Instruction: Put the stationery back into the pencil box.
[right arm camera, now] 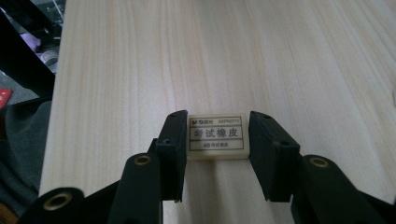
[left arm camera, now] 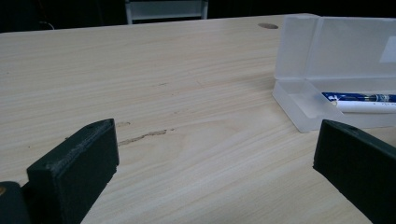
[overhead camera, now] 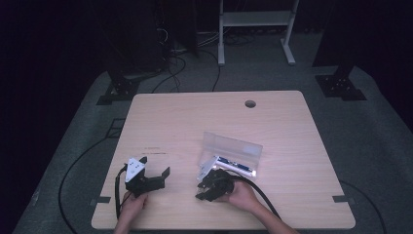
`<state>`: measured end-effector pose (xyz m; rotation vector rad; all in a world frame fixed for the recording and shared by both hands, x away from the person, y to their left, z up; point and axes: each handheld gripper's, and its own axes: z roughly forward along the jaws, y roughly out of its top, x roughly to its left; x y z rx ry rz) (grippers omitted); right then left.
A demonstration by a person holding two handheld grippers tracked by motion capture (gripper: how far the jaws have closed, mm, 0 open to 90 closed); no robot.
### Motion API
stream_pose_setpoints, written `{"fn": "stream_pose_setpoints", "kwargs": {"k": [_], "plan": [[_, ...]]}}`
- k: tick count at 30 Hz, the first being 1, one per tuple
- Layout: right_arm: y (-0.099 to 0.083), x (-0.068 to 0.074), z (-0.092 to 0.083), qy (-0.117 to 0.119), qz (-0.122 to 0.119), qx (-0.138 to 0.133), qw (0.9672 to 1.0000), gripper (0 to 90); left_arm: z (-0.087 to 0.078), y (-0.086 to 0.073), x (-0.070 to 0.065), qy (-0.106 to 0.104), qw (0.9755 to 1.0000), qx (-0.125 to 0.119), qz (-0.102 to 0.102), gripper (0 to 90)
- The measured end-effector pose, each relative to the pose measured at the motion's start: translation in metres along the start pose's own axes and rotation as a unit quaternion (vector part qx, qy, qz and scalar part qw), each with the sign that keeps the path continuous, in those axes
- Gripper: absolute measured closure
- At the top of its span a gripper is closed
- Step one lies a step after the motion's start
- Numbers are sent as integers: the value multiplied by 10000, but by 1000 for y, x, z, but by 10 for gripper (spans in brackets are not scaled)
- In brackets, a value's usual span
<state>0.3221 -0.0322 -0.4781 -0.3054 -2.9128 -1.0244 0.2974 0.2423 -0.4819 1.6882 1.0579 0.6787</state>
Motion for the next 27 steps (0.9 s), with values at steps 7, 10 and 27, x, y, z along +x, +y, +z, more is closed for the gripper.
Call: {"fn": "stream_pose_setpoints", "kwargs": {"k": [7,10,27], "plan": [[1,-1,-6,-30,5,-55,10000,583,0,0,0,-4,10000,2,11,0],[1,-1,-9,-45,8,-82,10000,583,0,0,0,1,10000,4,16,0],[11,-10,-28,-133,-8,-138,9998,585,0,0,0,1,10000,10,11,0]]}}
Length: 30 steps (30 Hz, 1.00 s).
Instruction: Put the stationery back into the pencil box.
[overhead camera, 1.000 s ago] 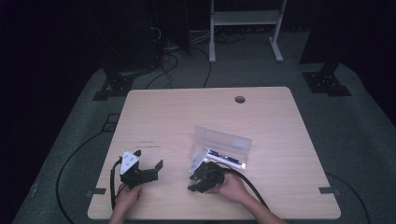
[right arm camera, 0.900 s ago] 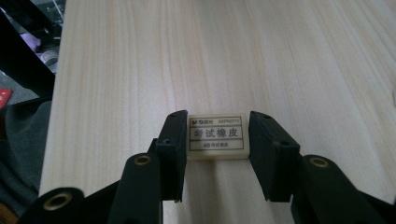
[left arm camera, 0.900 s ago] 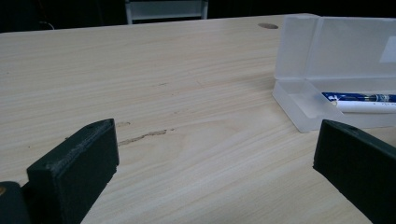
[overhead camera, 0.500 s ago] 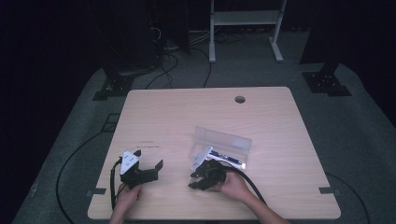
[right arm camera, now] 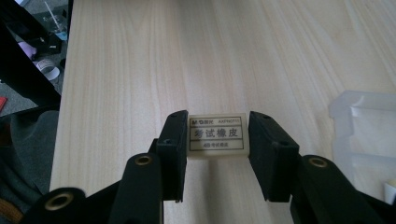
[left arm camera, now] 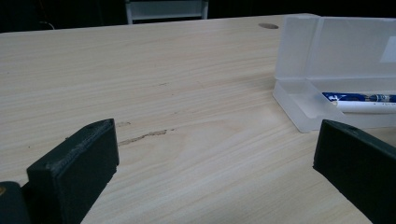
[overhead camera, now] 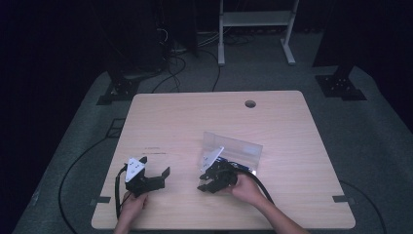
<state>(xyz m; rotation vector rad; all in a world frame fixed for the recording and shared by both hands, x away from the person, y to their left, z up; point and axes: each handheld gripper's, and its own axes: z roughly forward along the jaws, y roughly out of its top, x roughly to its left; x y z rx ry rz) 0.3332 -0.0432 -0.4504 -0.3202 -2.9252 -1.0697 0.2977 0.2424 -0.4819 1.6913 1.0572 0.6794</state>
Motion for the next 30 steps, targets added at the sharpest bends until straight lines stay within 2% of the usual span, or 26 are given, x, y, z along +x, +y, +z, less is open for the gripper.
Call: {"fn": "stream_pose_setpoints", "kwargs": {"k": [30], "plan": [[16,-23,-24,-236,223,-141,9994,585,0,0,0,-2,10000,-12,-9,0]]}}
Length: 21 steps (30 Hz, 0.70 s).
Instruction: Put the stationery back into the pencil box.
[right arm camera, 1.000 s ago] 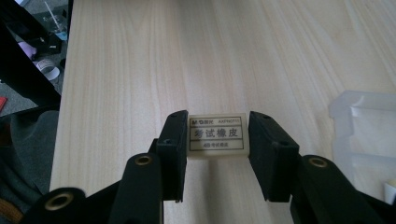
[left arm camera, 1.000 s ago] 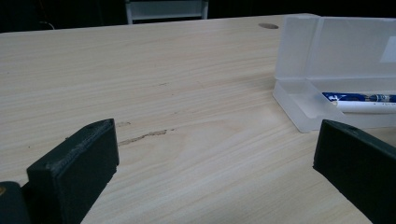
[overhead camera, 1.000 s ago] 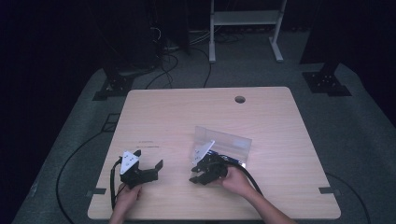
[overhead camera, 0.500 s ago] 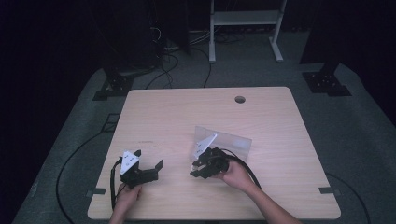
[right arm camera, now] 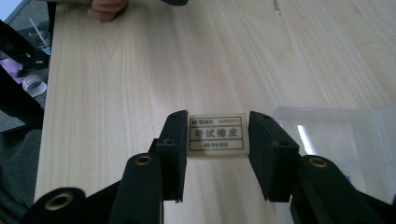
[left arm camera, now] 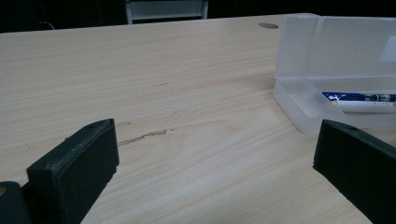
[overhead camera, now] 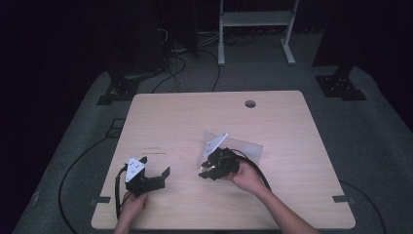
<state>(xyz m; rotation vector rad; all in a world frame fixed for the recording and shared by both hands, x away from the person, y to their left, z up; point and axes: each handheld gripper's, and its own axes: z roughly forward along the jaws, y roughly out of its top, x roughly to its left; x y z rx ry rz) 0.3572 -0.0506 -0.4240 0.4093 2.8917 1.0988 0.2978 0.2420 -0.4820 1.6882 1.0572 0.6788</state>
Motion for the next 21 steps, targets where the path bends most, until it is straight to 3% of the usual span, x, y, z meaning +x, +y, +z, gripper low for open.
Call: {"fn": "stream_pose_setpoints", "kwargs": {"k": [21], "plan": [[11,-14,-10,-166,104,-106,9998,585,0,0,0,6,10000,-25,-15,0]]}}
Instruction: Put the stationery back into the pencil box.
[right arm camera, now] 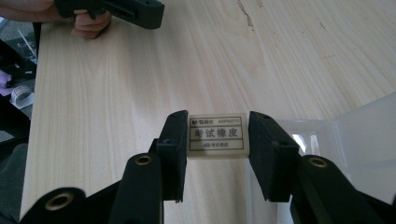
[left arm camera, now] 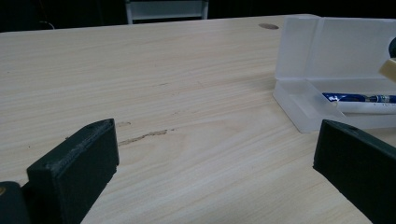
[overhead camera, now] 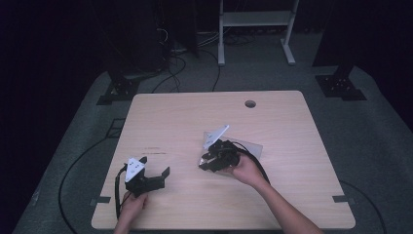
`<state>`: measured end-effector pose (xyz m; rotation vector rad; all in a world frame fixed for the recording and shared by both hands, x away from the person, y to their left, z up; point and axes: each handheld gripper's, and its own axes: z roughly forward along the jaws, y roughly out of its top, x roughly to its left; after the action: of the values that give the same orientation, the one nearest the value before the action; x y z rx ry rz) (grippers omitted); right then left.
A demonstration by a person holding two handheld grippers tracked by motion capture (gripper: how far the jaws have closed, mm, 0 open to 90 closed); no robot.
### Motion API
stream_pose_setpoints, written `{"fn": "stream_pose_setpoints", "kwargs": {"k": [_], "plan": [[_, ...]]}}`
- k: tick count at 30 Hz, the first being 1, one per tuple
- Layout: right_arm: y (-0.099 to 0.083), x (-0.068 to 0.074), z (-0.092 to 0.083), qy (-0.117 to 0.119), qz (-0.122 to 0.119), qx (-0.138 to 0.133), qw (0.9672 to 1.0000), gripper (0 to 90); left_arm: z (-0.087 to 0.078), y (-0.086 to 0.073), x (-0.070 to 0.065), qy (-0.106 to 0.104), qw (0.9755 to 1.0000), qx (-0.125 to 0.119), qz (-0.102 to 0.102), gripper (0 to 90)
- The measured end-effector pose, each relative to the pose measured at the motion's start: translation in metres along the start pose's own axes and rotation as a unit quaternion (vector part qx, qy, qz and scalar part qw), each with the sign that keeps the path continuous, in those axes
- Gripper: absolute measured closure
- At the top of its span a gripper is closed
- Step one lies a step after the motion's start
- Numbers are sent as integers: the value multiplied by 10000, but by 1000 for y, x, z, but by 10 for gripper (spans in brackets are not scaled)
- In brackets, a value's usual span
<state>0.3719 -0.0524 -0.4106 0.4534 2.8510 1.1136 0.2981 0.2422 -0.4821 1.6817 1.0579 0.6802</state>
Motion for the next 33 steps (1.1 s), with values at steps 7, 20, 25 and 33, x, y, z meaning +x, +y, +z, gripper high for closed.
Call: {"fn": "stream_pose_setpoints", "kwargs": {"k": [7,20,25,33], "plan": [[4,-6,2,-68,50,-6,10000,585,-1,0,0,-3,10000,28,40,0],[1,-24,16,-229,295,88,9993,585,-1,0,0,-8,10000,6,6,0],[-1,-30,22,-262,358,130,9989,586,-1,0,0,-12,10000,11,0,0],[-5,-39,26,-297,391,134,9987,586,-1,0,0,-9,10000,18,28,0]]}}
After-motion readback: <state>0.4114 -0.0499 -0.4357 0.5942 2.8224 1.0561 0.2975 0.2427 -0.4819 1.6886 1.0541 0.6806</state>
